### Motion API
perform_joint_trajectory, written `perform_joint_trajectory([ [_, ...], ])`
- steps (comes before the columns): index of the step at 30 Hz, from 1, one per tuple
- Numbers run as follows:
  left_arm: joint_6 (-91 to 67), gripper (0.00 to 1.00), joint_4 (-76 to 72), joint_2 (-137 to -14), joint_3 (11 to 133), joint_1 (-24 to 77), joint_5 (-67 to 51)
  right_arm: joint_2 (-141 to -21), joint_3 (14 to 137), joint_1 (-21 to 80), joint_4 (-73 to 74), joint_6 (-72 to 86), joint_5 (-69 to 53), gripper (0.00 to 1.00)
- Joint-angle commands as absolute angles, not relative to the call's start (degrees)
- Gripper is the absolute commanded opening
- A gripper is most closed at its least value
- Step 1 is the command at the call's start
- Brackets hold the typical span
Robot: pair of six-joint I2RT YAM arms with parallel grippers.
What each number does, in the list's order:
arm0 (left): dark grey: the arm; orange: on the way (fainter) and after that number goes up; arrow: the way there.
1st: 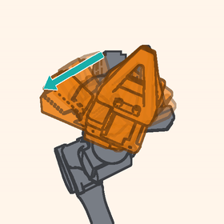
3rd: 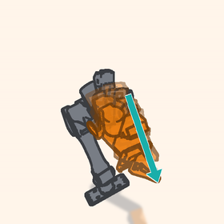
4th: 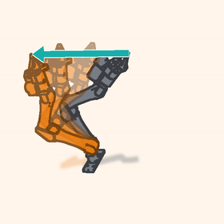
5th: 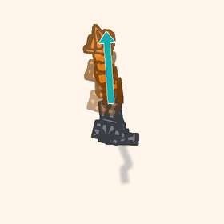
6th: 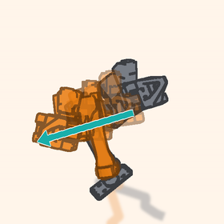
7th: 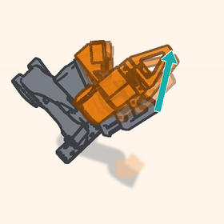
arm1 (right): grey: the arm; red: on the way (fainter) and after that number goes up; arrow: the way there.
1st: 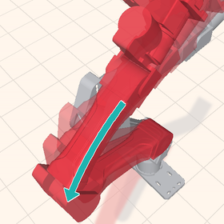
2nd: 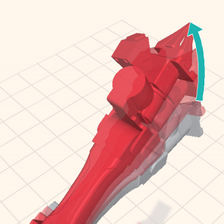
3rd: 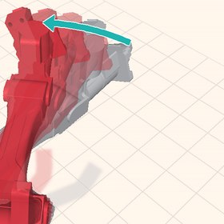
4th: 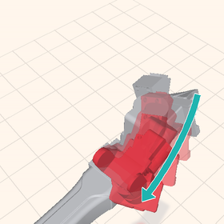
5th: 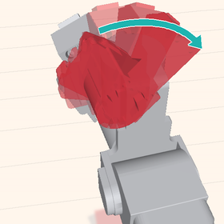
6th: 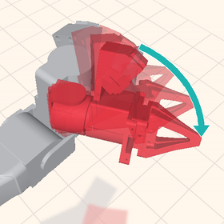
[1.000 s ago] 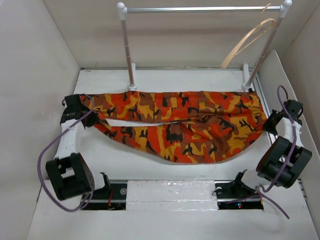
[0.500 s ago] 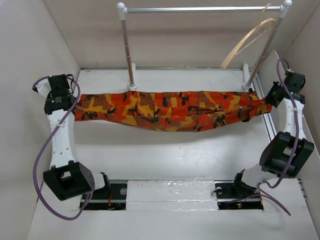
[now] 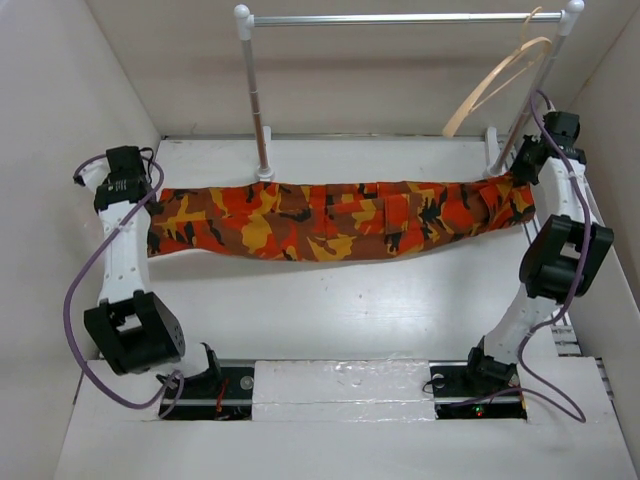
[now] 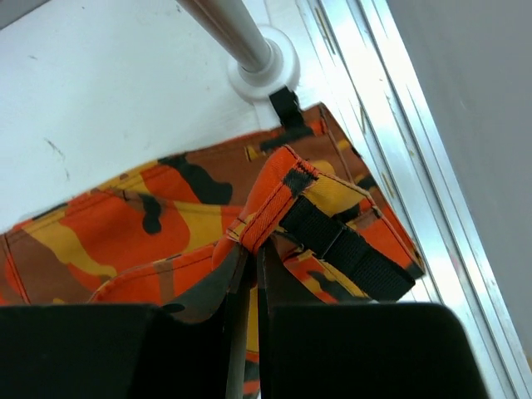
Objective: Place the trousers on the hanger
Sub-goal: Fold the trousers at the center of the board.
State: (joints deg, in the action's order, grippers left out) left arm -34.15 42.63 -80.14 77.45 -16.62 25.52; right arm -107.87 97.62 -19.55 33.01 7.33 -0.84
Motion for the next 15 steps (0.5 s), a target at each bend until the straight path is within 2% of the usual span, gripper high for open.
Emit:
perform_joint_trajectory([
  [1,-32.4,0.0,41.5,-85.6,84.3,-17.3,29.3,-110.2,104.3,-19.1,29.4,6.9,2.4,0.0],
  [9,-32.8,0.0,42.9,-106.4,99.6,-17.3,26.5,-120.1,115.8,-17.8,30.8,8.1,2.5,0.0],
  [15,-32.3,0.0,43.3,-115.6,111.3,-15.3,27.8,-123.5,118.8,-17.3,29.9,9.8,2.8,0.0],
])
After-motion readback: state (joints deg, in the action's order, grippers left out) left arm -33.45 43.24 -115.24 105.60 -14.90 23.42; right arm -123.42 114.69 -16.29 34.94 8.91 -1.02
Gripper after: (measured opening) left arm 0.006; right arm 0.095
